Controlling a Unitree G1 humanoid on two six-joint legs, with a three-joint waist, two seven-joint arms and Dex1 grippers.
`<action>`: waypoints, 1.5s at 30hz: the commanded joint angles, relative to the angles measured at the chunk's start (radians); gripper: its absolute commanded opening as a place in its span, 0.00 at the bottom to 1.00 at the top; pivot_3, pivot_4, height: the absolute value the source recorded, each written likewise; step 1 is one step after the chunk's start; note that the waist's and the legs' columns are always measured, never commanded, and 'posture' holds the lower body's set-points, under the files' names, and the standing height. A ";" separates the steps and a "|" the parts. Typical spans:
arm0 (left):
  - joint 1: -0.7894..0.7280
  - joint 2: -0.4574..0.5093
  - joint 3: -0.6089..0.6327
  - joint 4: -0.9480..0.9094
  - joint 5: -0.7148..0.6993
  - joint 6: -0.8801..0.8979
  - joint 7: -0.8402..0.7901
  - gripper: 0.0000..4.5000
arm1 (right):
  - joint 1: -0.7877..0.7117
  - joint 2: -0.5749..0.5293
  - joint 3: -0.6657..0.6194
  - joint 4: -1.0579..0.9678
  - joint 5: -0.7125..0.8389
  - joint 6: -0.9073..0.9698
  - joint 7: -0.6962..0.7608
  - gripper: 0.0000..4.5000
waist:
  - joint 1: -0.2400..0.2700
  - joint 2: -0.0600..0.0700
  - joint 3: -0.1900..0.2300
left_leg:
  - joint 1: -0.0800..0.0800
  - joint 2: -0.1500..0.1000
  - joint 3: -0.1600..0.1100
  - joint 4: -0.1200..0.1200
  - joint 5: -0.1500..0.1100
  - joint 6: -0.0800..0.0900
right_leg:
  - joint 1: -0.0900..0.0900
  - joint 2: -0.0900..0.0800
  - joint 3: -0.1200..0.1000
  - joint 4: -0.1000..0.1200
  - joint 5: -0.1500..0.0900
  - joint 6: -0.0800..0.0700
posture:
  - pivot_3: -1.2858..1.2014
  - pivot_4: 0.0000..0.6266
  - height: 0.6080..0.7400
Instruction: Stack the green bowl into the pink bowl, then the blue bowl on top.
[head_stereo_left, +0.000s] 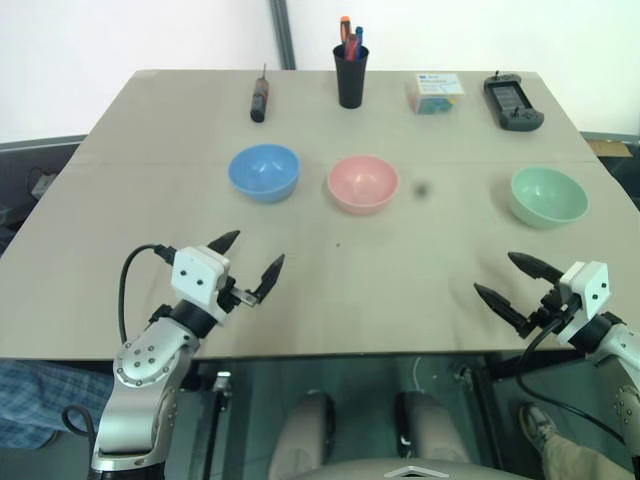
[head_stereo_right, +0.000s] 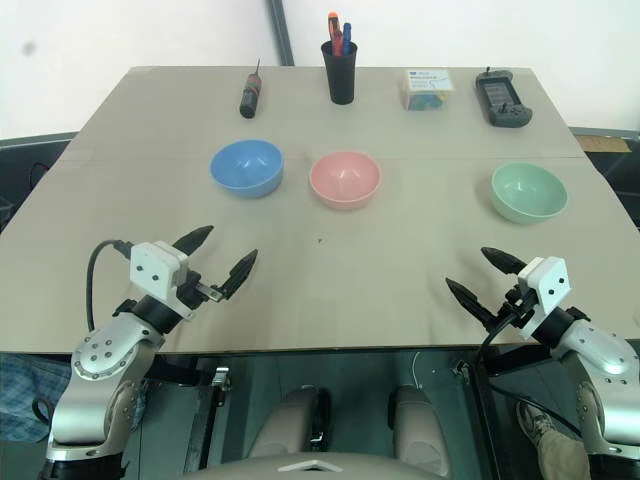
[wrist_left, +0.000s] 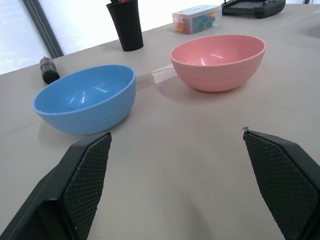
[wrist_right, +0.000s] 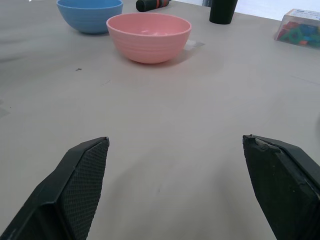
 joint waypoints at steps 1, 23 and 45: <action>-0.006 -0.002 0.007 -0.039 -0.008 -0.031 0.001 0.99 | -0.002 -0.014 -0.029 -0.034 0.013 -0.024 0.000 1.00 | 0.000 0.000 0.000 | 0.000 0.000 0.000 0.000 0.000 0.000 | 0.000 0.000 0.000 0.000 0.000 0.000 | 0.52 0.24 1.00; -0.001 -0.009 -0.027 -0.058 -0.032 -0.026 -0.008 0.99 | -0.033 -0.056 -0.007 -0.053 0.014 0.019 0.001 1.00 | 0.001 0.000 0.000 | 0.000 0.000 0.000 0.000 0.000 0.000 | 0.000 0.000 0.000 0.000 0.000 0.000 | 0.52 0.24 1.00; -0.005 -0.052 0.018 -0.090 -0.253 0.070 -0.001 0.99 | -0.594 -0.123 0.385 0.073 -0.345 0.080 -0.013 1.00 | -0.006 0.000 0.000 | 0.000 0.000 0.000 0.001 0.000 0.000 | 0.000 0.000 0.000 0.000 0.000 0.000 | 0.52 0.24 1.00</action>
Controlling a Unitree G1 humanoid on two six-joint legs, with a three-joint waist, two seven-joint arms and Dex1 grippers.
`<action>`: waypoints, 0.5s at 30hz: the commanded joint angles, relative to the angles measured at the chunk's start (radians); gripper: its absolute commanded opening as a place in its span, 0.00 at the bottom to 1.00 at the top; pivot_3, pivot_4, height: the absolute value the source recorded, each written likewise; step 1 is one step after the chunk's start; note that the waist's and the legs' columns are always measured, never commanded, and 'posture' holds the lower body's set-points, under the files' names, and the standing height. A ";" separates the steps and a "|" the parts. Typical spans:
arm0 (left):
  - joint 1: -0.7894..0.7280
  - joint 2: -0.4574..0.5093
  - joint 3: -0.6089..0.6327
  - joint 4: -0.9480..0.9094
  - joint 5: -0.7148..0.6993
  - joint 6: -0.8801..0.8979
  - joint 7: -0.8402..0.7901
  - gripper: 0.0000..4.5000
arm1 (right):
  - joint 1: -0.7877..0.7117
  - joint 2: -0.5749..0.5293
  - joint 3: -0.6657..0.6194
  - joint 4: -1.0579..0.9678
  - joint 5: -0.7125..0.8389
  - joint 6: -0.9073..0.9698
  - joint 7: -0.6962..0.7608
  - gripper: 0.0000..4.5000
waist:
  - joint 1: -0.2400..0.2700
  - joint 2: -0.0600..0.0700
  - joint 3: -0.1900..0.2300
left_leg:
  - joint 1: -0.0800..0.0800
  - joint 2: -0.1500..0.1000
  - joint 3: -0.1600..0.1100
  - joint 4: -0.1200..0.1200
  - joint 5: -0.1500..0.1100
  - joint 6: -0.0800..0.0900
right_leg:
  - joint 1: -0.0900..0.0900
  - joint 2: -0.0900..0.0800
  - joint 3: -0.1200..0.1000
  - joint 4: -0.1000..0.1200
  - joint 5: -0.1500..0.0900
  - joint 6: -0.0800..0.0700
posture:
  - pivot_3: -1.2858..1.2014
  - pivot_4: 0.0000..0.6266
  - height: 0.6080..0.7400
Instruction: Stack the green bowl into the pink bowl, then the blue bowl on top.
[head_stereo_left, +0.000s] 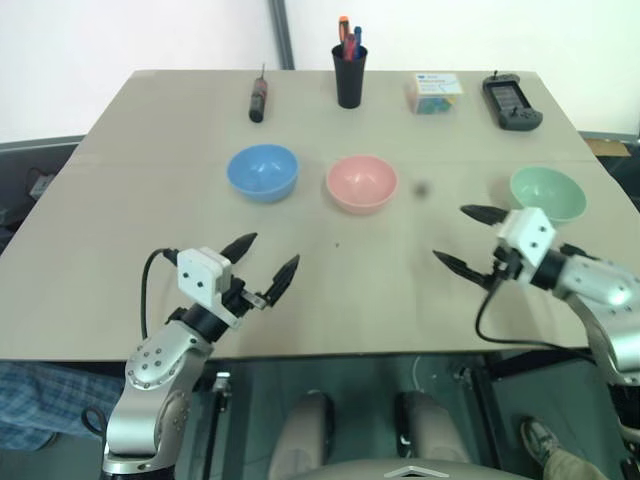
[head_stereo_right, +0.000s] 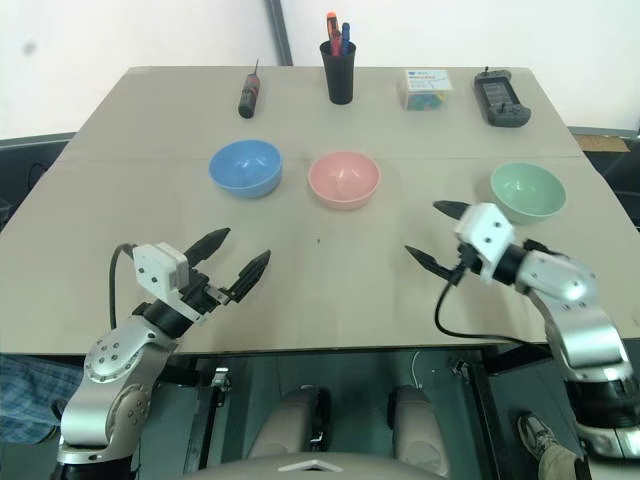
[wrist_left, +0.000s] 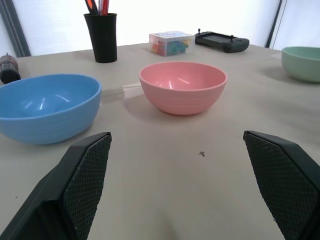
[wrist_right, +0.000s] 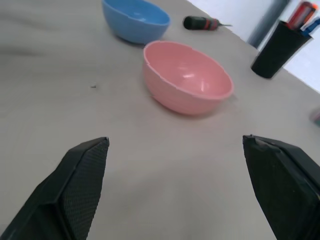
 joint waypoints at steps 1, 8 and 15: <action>-0.007 -0.011 0.056 -0.060 -0.083 0.026 0.026 0.99 | -0.156 0.014 0.091 0.072 -0.101 0.000 0.001 1.00 | 0.000 0.000 0.000 | 0.000 0.000 0.000 0.000 0.000 0.000 | 0.000 0.000 0.000 0.000 0.000 0.000 | 0.52 0.24 1.00; 0.006 -0.008 0.114 -0.097 -0.171 0.069 0.055 0.99 | -0.409 0.107 0.230 0.312 -0.238 0.013 0.003 1.00 | 0.001 0.000 0.000 | -0.001 0.000 -0.001 0.000 0.000 0.000 | 0.000 0.000 -0.001 0.000 0.002 0.003 | 0.52 0.24 1.00; 0.102 0.009 0.125 -0.173 -0.177 0.021 -0.004 0.99 | -0.595 0.192 0.356 0.544 -0.350 -0.103 0.052 1.00 | -0.003 0.000 0.000 | -0.001 -0.001 0.000 -0.001 0.000 0.000 | -0.001 0.000 0.000 -0.001 0.002 0.002 | 0.52 0.24 1.00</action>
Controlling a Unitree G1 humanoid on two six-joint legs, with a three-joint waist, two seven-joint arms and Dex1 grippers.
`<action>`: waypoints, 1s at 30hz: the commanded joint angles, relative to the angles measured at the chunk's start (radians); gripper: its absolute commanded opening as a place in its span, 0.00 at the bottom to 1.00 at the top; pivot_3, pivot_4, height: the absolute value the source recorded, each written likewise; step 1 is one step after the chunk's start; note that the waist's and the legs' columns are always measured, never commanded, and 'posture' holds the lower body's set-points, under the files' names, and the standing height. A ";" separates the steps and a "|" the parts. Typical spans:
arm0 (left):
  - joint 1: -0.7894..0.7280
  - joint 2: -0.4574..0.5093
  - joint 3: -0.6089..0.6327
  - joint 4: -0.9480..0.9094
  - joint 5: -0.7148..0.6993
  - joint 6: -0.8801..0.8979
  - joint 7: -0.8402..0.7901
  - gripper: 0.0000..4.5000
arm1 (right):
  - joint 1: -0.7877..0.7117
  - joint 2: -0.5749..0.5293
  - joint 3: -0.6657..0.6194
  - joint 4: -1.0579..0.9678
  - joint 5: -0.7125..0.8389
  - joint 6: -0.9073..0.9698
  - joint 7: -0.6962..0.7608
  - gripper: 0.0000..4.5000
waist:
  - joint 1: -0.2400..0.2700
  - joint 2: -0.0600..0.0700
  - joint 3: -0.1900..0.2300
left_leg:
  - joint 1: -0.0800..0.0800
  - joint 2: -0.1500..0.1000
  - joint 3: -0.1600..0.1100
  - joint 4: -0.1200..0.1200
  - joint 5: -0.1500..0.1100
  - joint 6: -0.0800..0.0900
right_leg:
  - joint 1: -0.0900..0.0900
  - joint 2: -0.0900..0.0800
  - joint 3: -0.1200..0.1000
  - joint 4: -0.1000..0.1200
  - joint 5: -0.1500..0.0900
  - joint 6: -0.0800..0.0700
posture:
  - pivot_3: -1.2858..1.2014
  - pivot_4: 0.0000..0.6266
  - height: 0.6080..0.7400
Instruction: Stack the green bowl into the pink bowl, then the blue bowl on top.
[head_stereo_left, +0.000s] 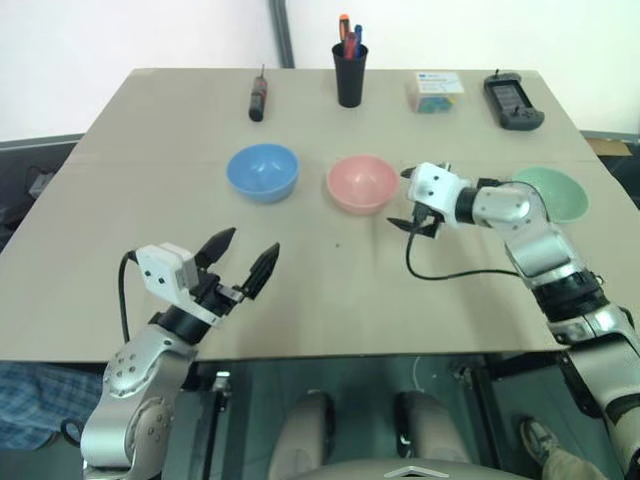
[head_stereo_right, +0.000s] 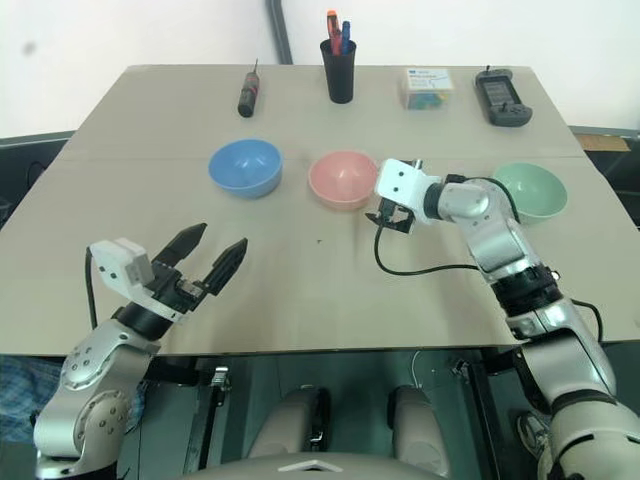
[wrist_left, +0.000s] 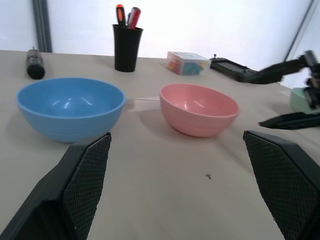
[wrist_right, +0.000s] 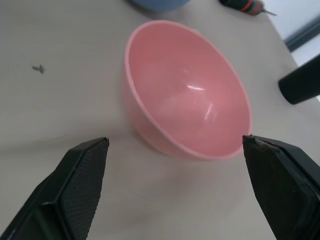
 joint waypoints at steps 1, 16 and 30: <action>0.026 0.007 0.027 -0.074 -0.014 -0.039 -0.018 0.99 | -0.088 0.041 0.039 0.086 -0.048 -0.091 0.018 1.00 | -0.001 0.000 0.000 | 0.000 0.000 0.000 0.000 0.000 0.000 | 0.000 0.000 0.000 0.000 -0.001 -0.001 | 0.52 0.24 1.00; 0.154 -0.013 0.014 -0.158 0.019 -0.093 -0.015 1.00 | -0.269 0.235 0.093 0.457 -0.142 -0.237 0.036 0.94 | -0.002 0.000 0.000 | 0.000 0.000 0.000 -0.001 0.000 0.000 | -0.001 0.000 0.000 0.000 -0.001 -0.003 | 0.52 0.24 1.00; 0.205 -0.028 -0.007 -0.146 0.056 -0.156 -0.026 1.00 | -0.294 0.269 0.080 0.533 -0.164 -0.273 0.052 0.01 | -0.004 0.001 0.001 | 0.000 0.000 0.000 -0.001 0.000 0.000 | -0.002 0.000 0.000 0.000 -0.002 -0.003 | 0.52 0.24 1.00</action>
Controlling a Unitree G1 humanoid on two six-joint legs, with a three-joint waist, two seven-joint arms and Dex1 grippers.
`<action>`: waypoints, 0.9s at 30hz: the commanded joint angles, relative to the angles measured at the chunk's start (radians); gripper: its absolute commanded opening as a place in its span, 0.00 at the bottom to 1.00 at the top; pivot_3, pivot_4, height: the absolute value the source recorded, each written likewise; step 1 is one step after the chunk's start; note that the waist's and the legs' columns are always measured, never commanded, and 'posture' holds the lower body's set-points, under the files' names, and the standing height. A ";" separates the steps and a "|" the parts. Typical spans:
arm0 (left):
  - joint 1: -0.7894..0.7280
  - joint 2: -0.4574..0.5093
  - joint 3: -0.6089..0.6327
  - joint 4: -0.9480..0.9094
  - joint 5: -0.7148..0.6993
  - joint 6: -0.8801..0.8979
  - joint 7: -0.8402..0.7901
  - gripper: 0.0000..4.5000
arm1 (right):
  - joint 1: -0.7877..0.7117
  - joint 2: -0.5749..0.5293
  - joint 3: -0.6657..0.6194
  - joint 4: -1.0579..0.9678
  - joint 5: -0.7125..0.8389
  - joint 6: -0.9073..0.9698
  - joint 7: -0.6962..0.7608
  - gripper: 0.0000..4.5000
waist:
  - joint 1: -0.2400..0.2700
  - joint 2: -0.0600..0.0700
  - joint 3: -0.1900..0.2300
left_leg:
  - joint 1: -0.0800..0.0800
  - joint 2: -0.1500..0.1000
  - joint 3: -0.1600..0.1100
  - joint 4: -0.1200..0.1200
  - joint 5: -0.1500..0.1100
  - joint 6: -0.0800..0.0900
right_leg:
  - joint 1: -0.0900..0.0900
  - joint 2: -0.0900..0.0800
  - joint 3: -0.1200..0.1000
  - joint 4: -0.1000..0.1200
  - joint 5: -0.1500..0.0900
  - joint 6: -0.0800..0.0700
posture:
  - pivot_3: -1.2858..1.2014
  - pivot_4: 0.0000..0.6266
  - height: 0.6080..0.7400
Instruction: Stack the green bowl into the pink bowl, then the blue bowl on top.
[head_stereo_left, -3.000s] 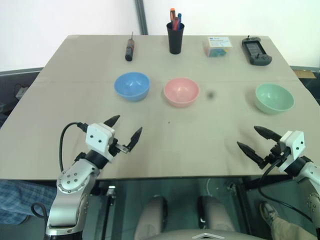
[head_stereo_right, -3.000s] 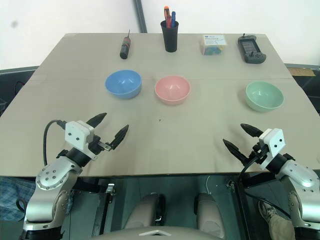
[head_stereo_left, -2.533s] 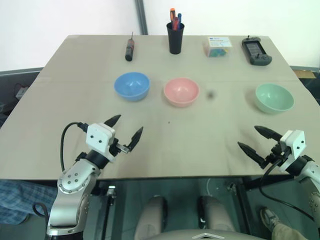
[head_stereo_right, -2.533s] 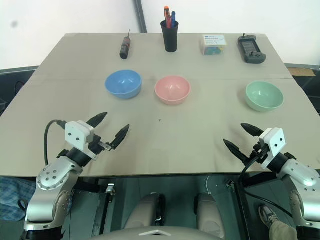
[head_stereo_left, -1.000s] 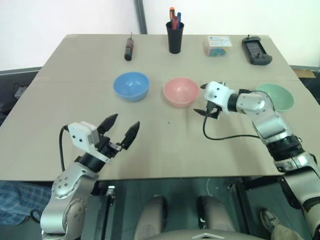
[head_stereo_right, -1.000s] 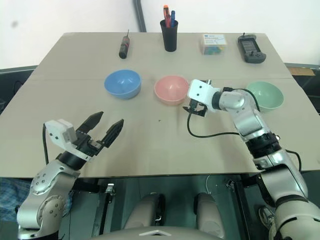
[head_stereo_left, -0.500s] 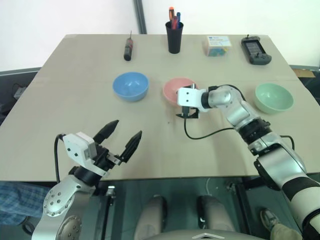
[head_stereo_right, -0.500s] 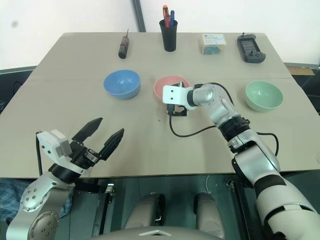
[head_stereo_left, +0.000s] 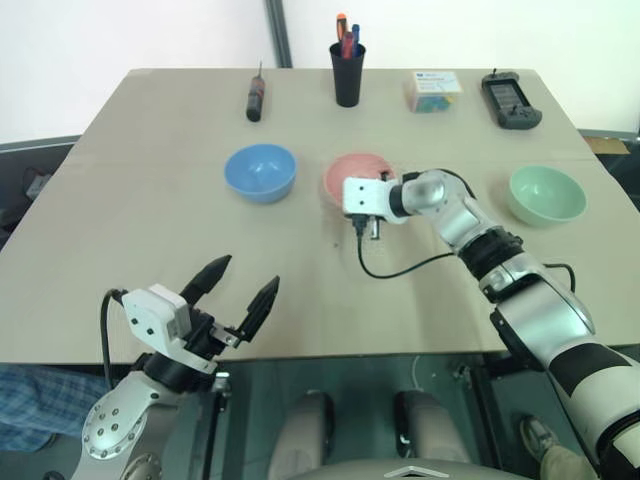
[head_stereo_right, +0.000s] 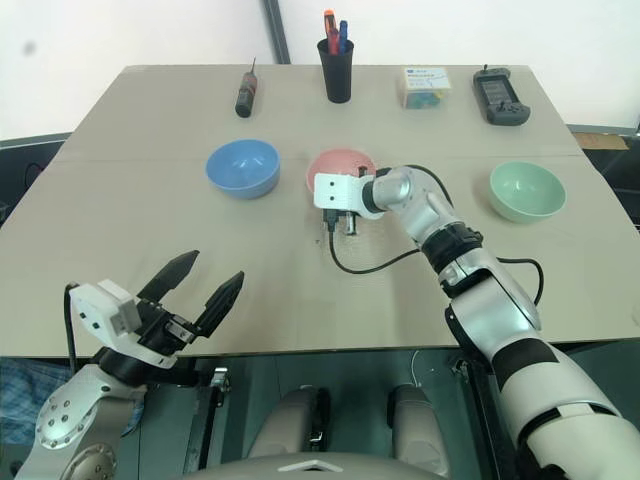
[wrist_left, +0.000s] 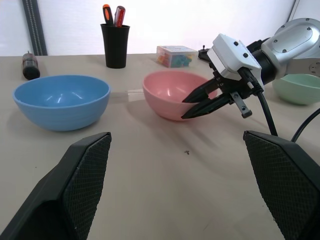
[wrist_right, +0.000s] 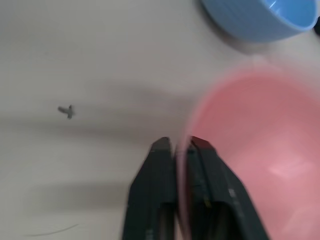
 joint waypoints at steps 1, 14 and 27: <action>-0.009 0.005 0.002 -0.033 0.000 -0.027 -0.010 1.00 | -0.033 -0.004 -0.018 -0.017 -0.002 -0.016 0.002 0.01 | 0.000 0.000 0.000 | 0.000 0.000 0.000 0.000 0.000 0.000 | 0.000 0.000 0.000 0.000 0.000 0.000 | 0.52 0.24 1.00; -0.095 0.034 -0.025 0.044 -0.004 -0.023 -0.068 1.00 | 0.212 -0.224 -0.038 -0.768 0.124 0.290 0.314 0.01 | 0.003 0.001 0.000 | -0.001 0.000 -0.002 0.000 0.000 0.000 | 0.000 0.000 -0.001 -0.001 0.001 0.001 | 0.52 0.24 1.00; -0.196 0.085 -0.043 0.112 -0.017 0.005 -0.123 1.00 | 0.333 -0.204 0.010 -1.015 0.129 0.600 0.259 0.60 | 0.006 0.000 0.000 | 0.000 0.000 -0.002 0.000 0.000 0.000 | 0.000 0.000 -0.001 0.000 0.000 0.000 | 0.52 0.24 1.00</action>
